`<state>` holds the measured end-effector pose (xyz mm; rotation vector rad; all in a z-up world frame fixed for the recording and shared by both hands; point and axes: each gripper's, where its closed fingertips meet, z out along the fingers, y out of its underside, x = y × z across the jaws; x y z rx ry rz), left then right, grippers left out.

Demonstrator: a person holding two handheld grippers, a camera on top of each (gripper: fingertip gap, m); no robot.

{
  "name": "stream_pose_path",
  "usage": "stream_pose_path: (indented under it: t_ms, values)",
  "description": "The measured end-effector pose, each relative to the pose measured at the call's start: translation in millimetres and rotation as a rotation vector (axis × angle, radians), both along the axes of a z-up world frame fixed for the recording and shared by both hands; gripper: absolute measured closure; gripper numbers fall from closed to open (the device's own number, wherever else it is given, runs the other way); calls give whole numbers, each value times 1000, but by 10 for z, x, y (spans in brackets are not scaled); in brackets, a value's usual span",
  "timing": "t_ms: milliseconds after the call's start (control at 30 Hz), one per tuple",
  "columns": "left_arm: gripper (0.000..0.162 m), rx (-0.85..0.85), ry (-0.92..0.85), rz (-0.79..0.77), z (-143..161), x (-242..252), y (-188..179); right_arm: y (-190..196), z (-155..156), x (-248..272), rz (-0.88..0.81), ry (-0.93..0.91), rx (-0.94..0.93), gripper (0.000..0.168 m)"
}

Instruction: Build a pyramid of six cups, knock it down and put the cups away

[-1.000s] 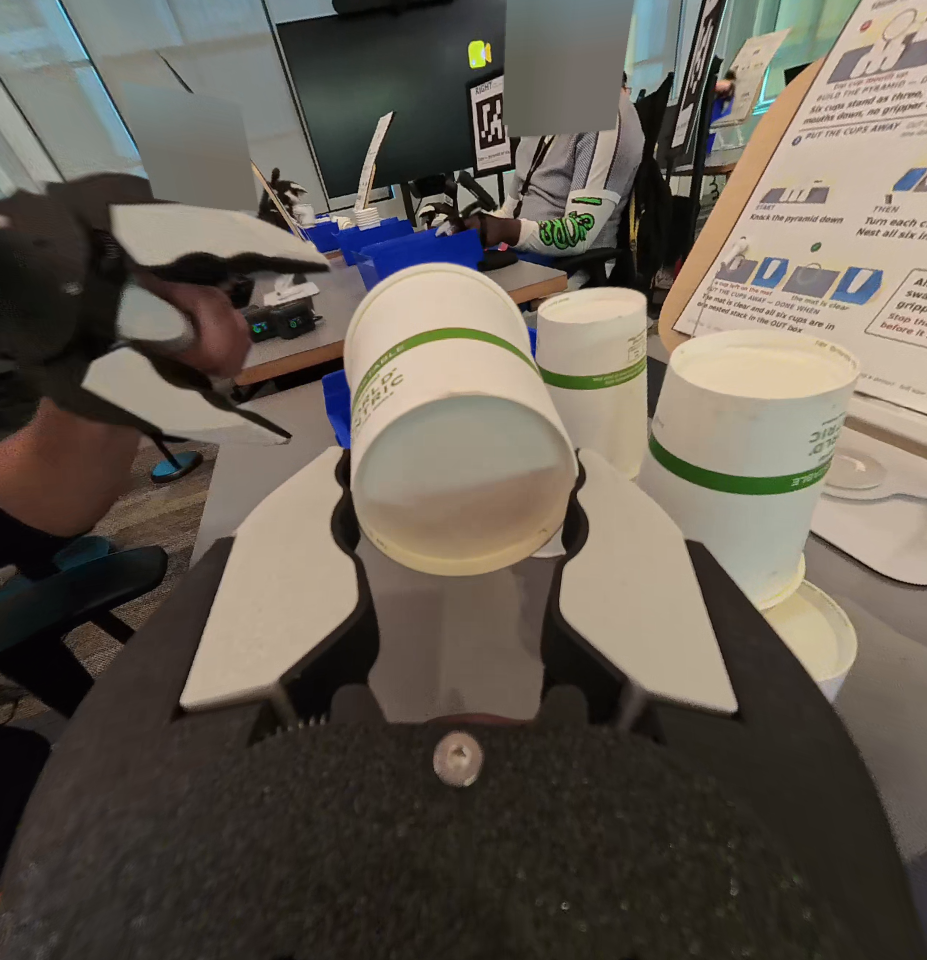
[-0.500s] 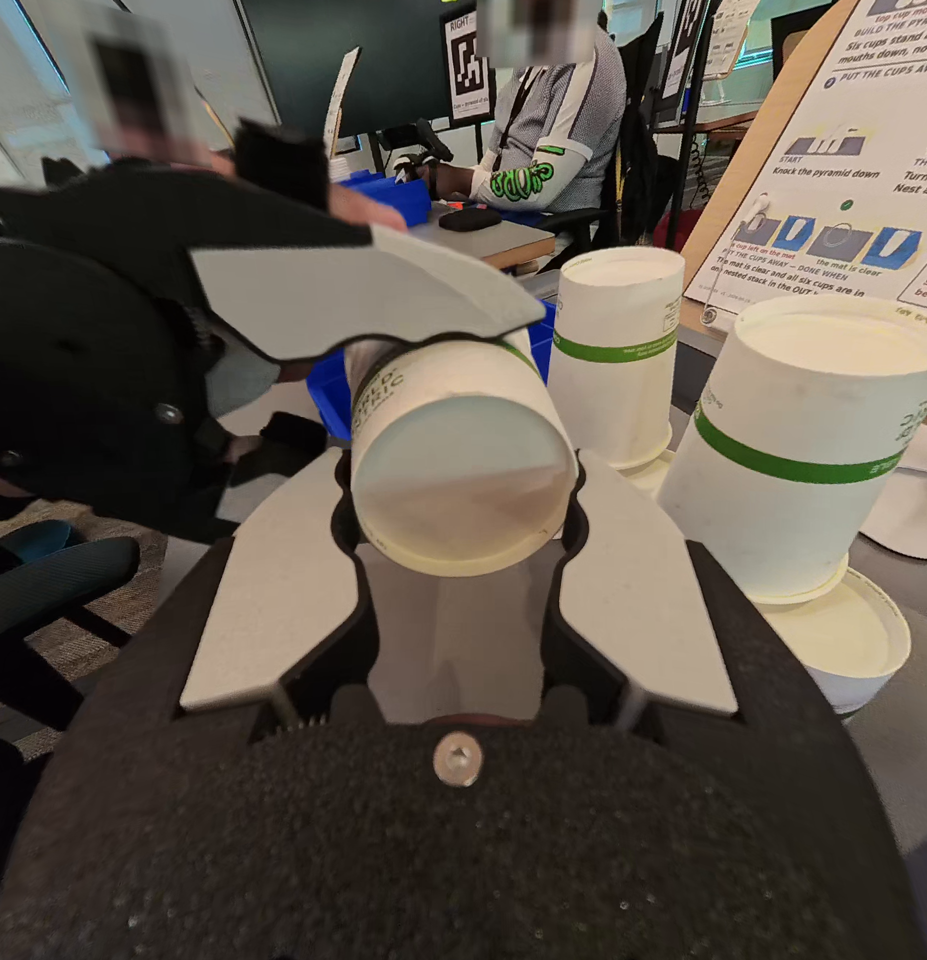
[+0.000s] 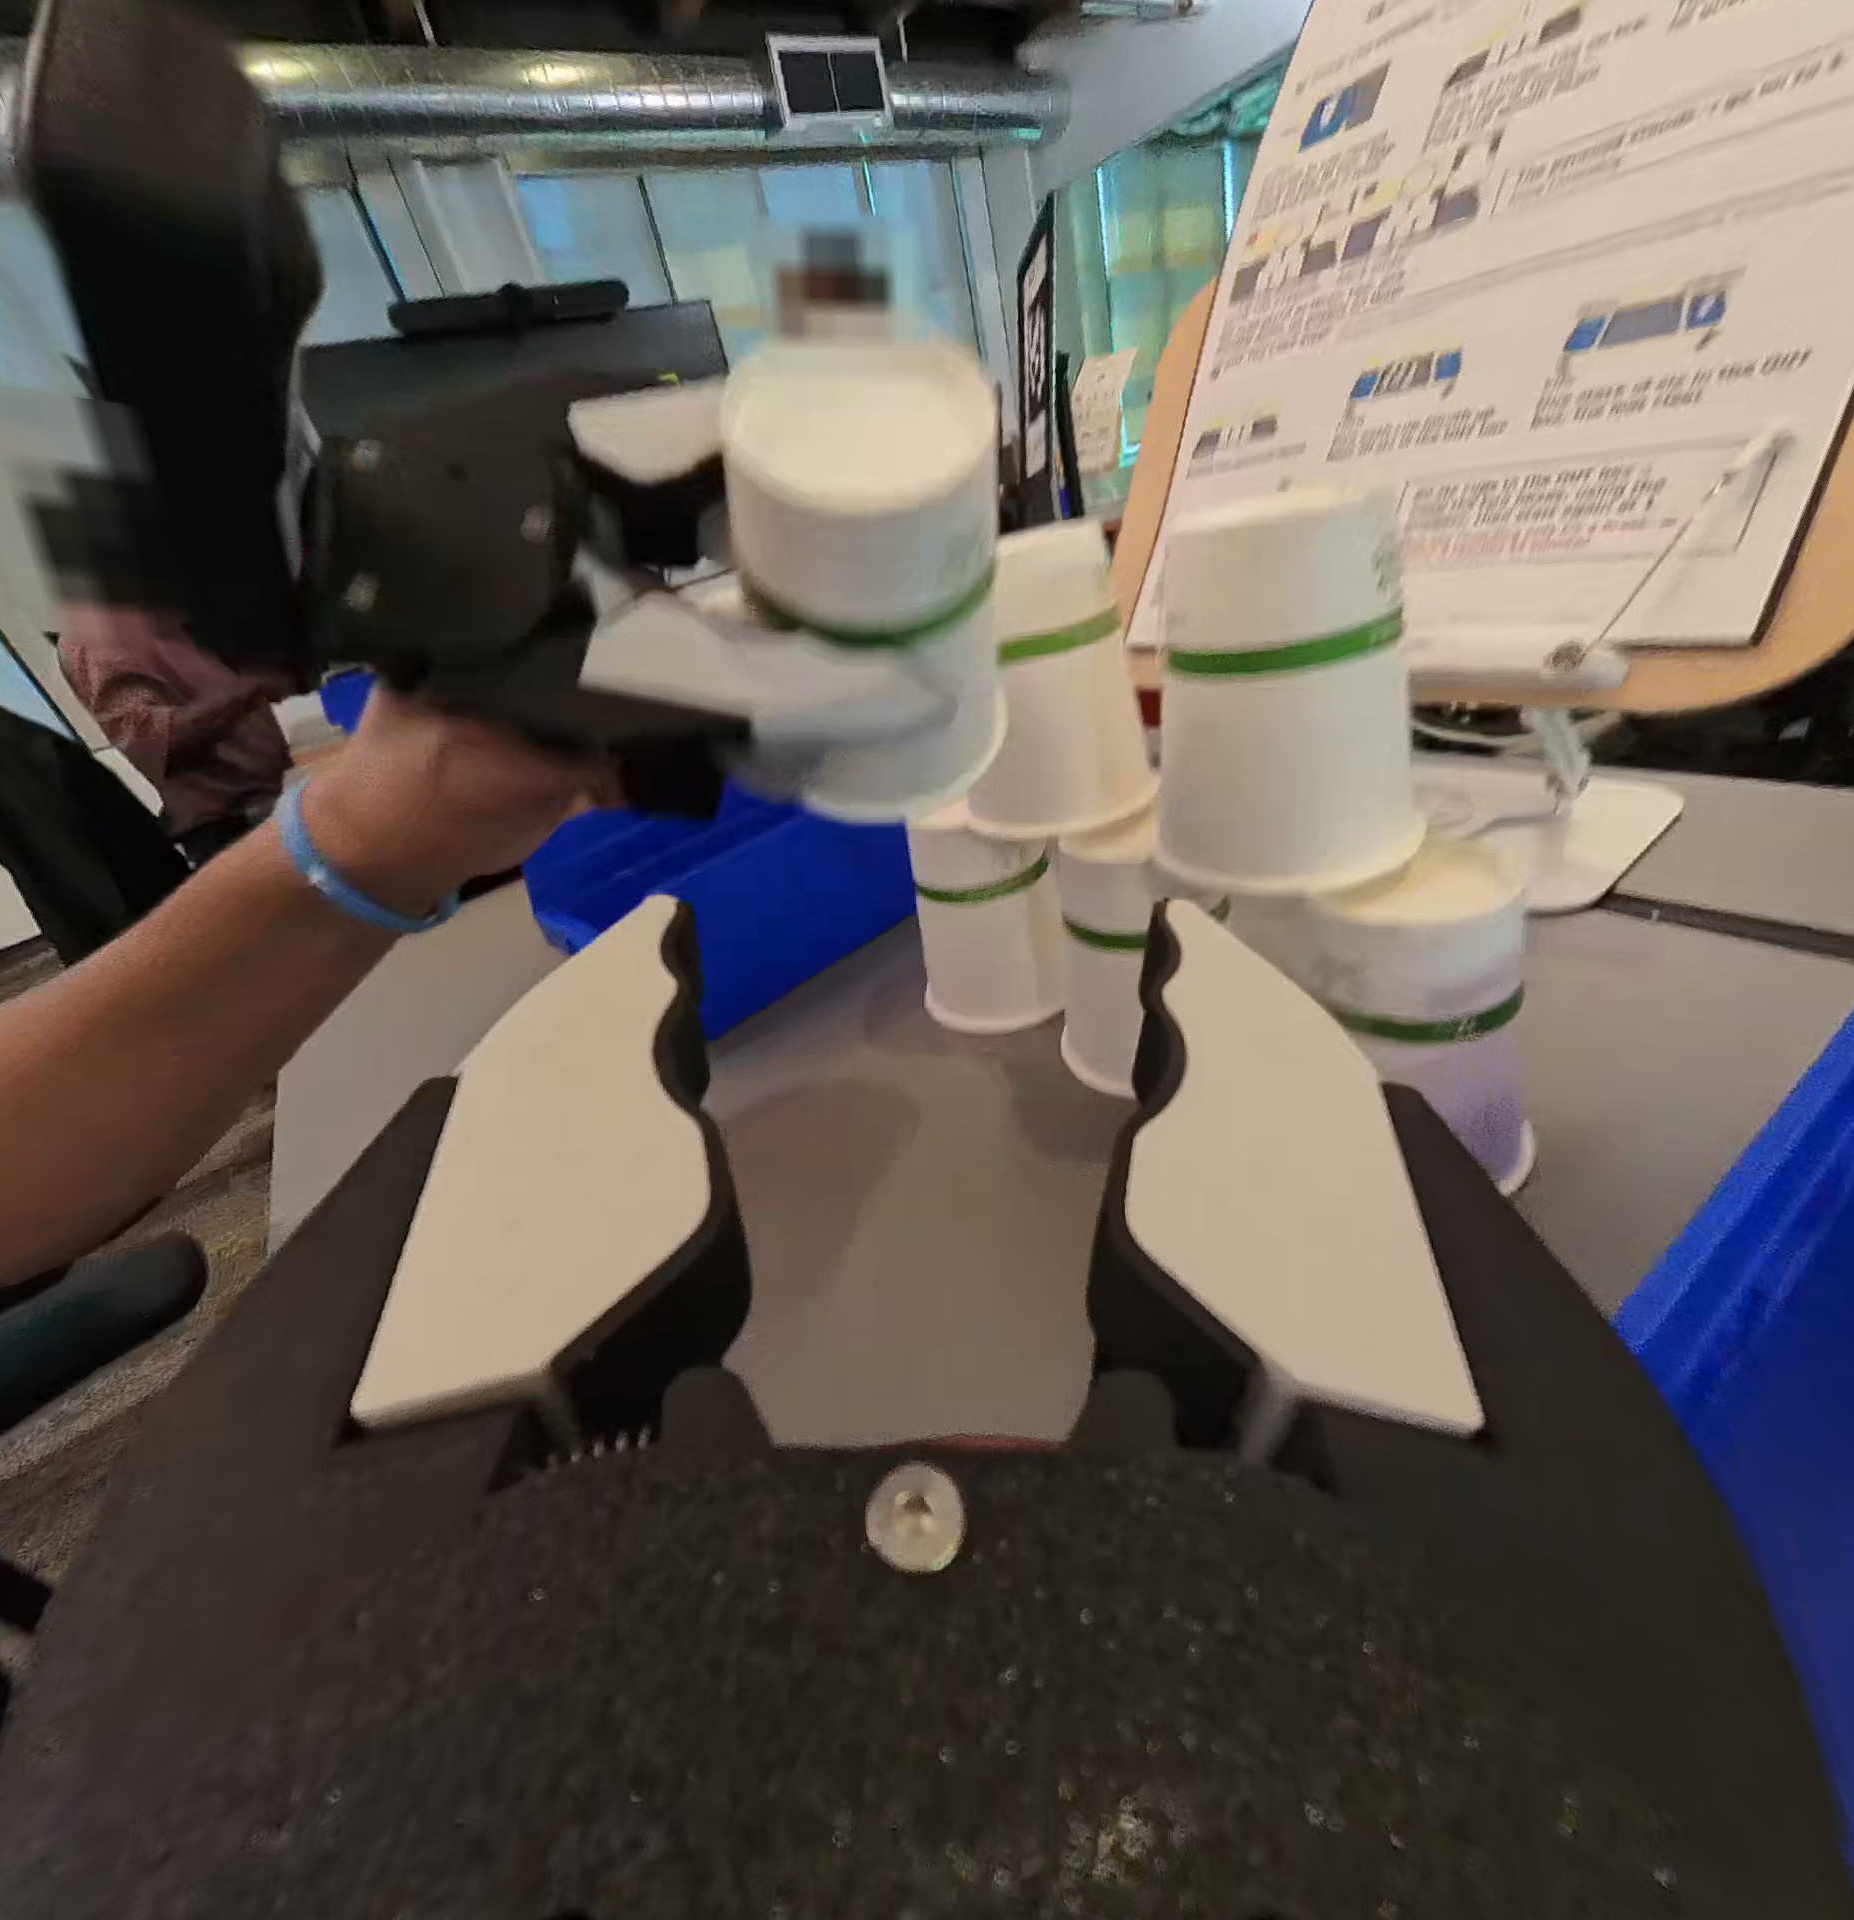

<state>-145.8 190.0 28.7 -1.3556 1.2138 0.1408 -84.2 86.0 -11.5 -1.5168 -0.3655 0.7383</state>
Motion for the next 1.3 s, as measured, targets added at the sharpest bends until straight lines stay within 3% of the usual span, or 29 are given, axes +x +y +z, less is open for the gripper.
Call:
stream_pose_path:
  t_ms: [200,333,600,1033,1300]
  values:
    - [78,-111,-460,95,463,86,315,-379,-466,-300,52,-102,12,84]
    - [78,-188,-664,132,782,167,596,-453,-473,-495,137,-105,27,79]
    - [78,-239,-698,255,792,202,1118,-442,-560,-496,151,-122,-6,80]
    - [78,-215,-605,311,629,197,1215,-452,-653,-589,192,-136,-43,81]
    - [77,-269,-653,307,571,165,1248,-465,-683,-616,211,-127,-64,82]
